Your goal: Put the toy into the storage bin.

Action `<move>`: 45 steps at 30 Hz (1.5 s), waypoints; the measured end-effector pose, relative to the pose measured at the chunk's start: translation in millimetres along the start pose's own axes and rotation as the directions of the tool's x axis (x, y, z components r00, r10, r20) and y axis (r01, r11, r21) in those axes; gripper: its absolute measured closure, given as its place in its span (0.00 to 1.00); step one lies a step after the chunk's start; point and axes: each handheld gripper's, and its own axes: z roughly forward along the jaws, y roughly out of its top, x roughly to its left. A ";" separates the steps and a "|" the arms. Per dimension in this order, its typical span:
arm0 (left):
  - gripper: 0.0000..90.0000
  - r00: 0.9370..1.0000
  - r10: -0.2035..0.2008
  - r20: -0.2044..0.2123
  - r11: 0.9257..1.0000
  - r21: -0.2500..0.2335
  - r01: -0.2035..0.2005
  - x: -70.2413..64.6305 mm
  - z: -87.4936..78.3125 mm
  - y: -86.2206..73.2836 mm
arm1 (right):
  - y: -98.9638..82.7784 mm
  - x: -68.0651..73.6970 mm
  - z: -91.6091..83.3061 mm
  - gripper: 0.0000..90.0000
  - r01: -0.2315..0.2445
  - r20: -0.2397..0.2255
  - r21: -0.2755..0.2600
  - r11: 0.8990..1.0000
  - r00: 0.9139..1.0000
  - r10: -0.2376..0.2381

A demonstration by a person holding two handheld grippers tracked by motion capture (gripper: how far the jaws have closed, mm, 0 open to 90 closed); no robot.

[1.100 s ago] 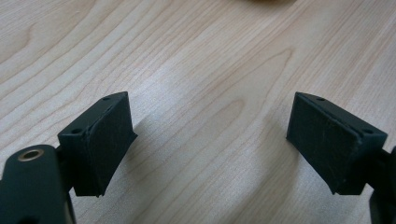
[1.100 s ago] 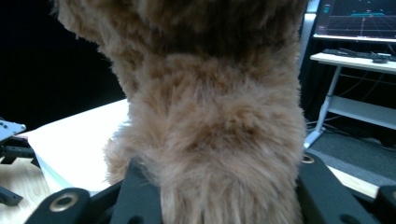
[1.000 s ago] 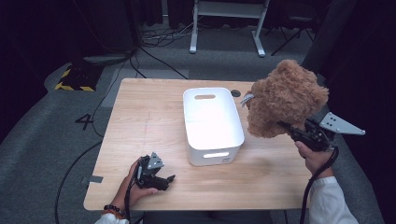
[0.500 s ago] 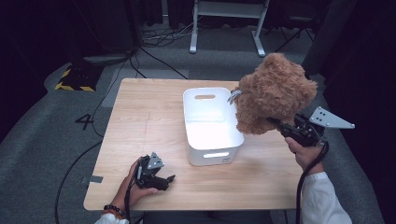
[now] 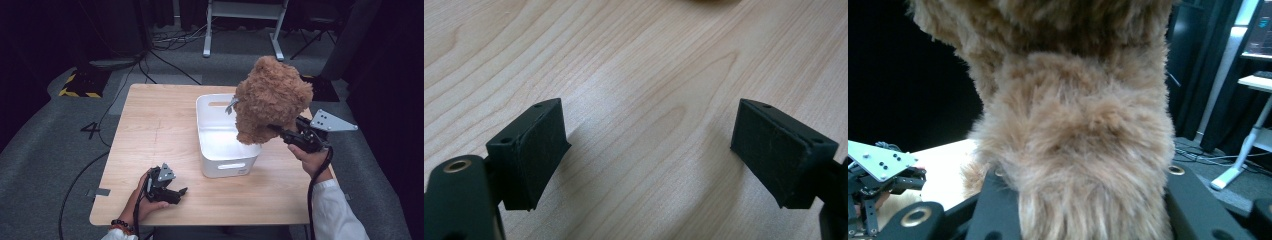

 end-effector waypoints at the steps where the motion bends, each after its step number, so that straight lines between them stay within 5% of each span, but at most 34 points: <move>1: 0.16 1.000 0.001 -0.001 1.000 0.002 -0.001 0.1 -0.1 0.0 | 0.3 0.6 1.9 0.70 0.000 -0.004 -0.001 1.000 1.000 0.000; 45: 0.16 1.000 0.001 -0.001 1.000 0.001 -0.001 0.0 -0.2 0.0 | -12.2 35.3 65.3 0.69 0.032 -0.119 0.090 0.995 0.993 -0.021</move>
